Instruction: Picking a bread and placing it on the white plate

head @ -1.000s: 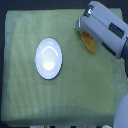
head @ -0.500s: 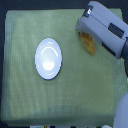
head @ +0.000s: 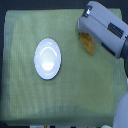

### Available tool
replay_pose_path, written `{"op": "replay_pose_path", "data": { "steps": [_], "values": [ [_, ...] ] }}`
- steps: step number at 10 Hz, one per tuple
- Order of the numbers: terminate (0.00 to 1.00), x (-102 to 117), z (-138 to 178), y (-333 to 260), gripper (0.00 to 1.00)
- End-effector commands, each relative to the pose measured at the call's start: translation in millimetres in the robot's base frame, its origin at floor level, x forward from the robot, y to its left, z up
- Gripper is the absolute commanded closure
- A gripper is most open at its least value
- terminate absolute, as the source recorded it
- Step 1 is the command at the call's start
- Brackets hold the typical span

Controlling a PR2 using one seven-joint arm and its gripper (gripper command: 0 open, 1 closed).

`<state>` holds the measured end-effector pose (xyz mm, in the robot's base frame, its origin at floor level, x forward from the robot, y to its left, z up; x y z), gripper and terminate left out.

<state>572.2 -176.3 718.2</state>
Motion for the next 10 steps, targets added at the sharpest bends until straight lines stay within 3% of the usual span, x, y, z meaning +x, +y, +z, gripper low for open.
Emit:
{"op": "replay_pose_path", "data": {
  "steps": [1,6,10],
  "values": [
    [0.00,-1.4,7.0,5.4,1.00],
    [0.00,-0.7,49.7,-7.8,1.00],
    [0.00,-11.2,110.5,-22.4,1.00]
  ]
}}
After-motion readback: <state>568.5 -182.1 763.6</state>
